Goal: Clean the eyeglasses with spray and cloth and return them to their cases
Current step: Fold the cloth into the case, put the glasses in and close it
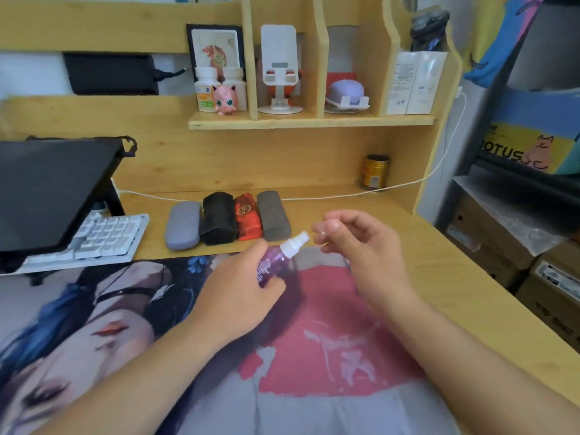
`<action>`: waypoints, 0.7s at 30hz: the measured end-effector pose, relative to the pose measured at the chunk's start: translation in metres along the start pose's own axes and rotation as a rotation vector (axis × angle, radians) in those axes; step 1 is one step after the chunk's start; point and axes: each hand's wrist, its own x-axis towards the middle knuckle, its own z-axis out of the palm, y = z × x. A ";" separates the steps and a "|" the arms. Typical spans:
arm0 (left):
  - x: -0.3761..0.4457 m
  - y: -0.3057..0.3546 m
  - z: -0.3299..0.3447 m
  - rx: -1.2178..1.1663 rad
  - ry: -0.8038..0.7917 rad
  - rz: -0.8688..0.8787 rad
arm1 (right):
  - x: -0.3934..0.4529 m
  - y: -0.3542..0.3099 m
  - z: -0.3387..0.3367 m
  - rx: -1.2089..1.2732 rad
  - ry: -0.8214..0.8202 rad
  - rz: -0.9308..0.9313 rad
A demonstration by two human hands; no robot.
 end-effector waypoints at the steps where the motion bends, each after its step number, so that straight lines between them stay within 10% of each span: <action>1: 0.001 -0.001 0.001 0.008 0.007 -0.004 | -0.002 0.002 0.003 -0.030 -0.019 -0.014; 21: -0.003 0.005 0.006 0.058 -0.022 0.065 | -0.015 0.009 0.012 -0.123 -0.083 -0.060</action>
